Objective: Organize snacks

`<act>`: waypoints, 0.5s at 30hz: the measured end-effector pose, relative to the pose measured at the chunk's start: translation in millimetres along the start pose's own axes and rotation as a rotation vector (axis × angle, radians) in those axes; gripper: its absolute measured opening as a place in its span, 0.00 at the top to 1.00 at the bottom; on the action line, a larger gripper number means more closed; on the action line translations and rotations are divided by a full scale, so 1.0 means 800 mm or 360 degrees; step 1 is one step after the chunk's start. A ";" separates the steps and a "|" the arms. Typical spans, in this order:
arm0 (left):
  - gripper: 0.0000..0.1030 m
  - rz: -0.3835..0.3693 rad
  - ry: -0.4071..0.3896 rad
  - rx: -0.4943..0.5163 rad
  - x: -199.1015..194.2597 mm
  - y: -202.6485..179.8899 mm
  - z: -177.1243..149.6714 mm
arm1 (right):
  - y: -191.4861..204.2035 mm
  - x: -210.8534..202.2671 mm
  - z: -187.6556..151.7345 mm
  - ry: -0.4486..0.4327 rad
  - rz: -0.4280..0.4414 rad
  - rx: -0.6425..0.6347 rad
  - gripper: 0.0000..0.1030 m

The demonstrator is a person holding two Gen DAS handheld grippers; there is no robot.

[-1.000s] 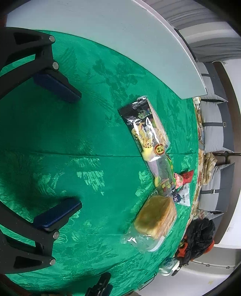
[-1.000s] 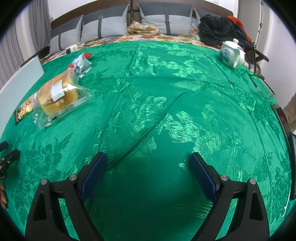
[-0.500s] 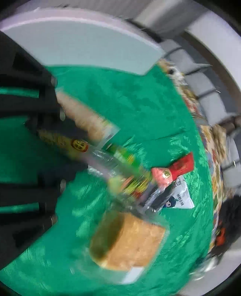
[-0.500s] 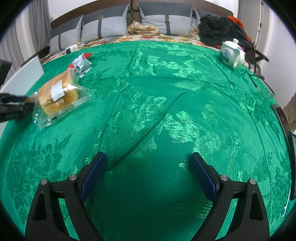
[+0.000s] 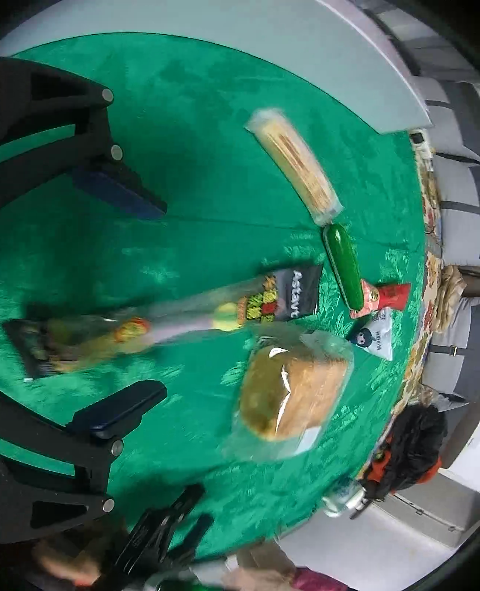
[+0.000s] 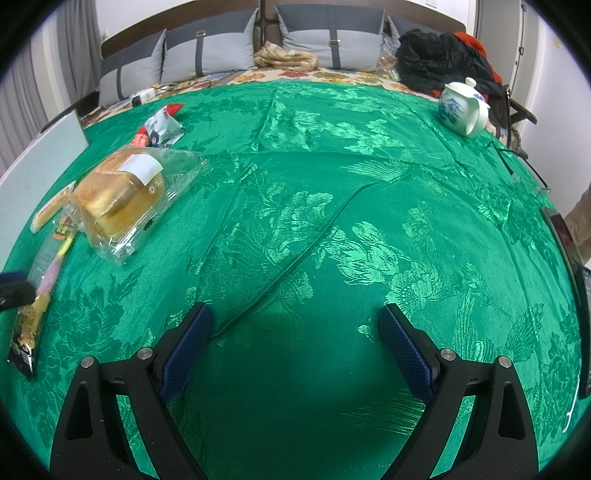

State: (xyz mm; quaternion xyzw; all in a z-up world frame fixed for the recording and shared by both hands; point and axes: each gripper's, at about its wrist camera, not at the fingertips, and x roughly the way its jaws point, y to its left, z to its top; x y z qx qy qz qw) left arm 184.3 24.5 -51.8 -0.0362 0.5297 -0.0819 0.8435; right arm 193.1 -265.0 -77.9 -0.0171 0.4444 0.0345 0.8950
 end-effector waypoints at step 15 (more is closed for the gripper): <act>0.33 0.0034 -0.0154 0.0052 -0.020 0.027 -0.034 | 0.000 0.000 0.000 0.0000 0.0000 0.0000 0.08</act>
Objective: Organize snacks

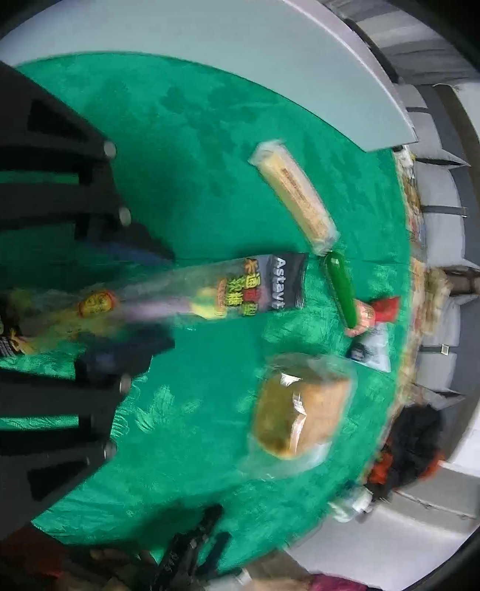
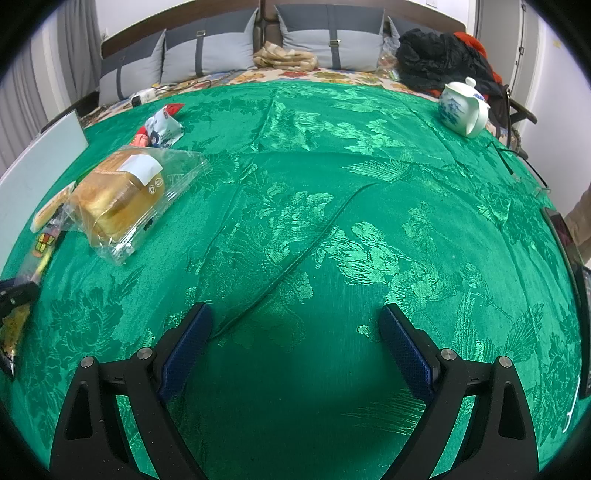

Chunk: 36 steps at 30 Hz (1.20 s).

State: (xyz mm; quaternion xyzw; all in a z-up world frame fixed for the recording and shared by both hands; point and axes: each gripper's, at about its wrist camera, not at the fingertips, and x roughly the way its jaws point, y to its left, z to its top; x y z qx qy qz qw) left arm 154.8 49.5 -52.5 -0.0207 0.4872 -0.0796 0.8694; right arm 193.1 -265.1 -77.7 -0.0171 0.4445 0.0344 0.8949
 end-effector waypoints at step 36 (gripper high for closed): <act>0.00 0.0135 -0.0100 0.0082 0.019 -0.004 -0.007 | 0.001 0.002 0.013 0.0120 0.0101 -0.0103 0.09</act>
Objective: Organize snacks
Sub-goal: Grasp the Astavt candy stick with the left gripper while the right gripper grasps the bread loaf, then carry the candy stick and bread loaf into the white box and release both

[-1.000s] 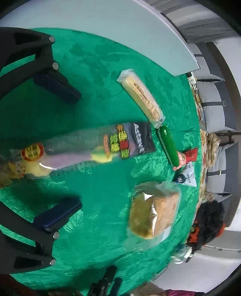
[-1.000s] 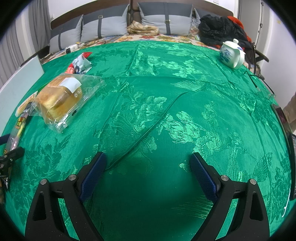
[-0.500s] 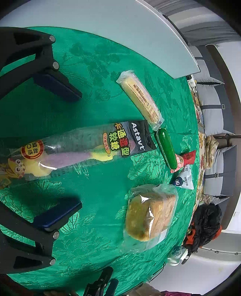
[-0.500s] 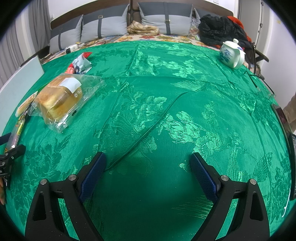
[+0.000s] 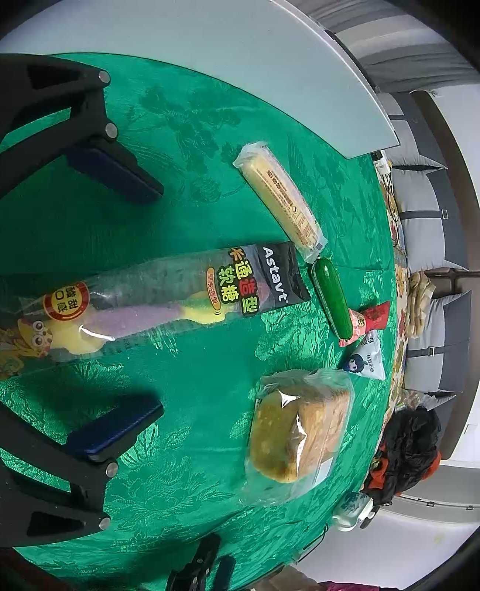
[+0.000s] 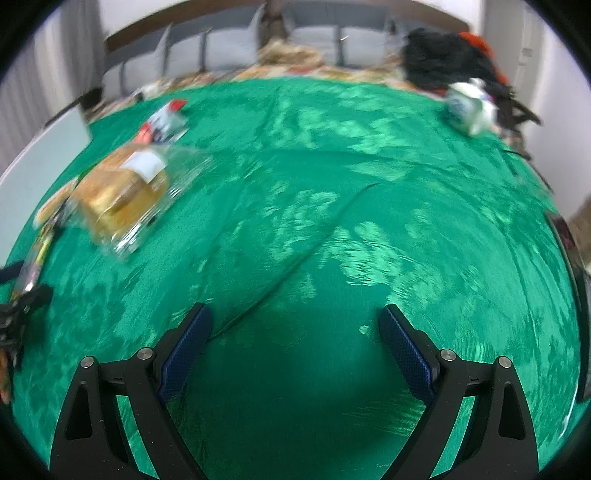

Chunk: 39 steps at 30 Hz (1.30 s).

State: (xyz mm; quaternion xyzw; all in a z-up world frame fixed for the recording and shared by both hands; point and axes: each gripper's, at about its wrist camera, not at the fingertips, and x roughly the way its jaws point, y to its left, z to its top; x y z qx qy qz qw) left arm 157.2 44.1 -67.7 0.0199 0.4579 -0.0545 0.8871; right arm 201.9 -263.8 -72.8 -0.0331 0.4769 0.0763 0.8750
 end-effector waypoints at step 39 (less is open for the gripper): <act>0.00 0.0000 0.0016 0.0007 0.001 0.001 0.002 | 0.108 -0.009 -0.029 0.0082 0.0017 -0.0076 0.16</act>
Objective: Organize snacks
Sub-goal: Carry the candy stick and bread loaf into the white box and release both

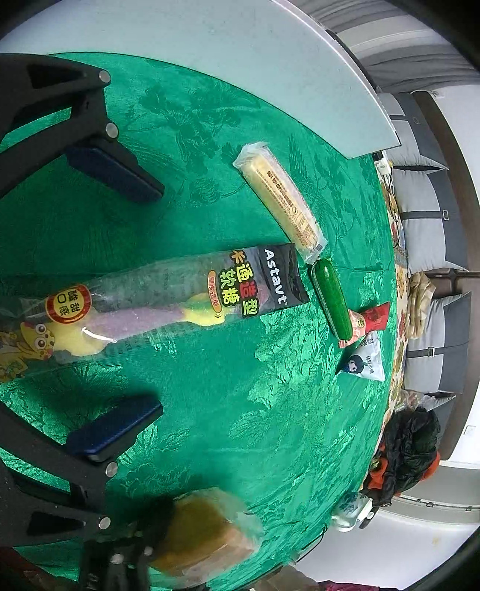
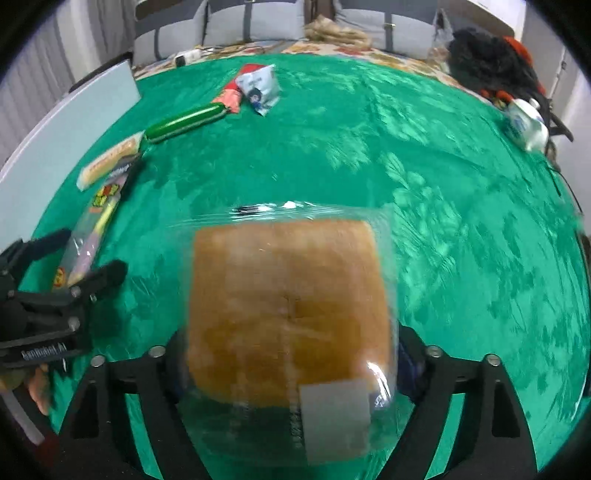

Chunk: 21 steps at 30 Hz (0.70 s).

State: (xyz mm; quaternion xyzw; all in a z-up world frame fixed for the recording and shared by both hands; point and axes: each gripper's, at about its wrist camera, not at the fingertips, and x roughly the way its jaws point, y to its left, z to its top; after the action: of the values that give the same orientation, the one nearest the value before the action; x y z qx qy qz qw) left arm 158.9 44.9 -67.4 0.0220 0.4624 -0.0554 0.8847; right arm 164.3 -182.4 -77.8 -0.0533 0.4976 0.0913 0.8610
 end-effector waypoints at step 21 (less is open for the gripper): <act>0.89 -0.0416 0.0103 -0.0348 -0.066 0.035 -0.034 | -0.059 -0.086 0.000 0.0107 0.0306 0.0259 0.30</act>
State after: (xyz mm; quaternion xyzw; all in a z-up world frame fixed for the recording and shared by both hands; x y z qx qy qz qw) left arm 110.0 79.7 -40.0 -0.1331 0.4928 -0.1186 0.8517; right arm 140.7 -235.9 -18.3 0.0616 0.5346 0.1308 0.8326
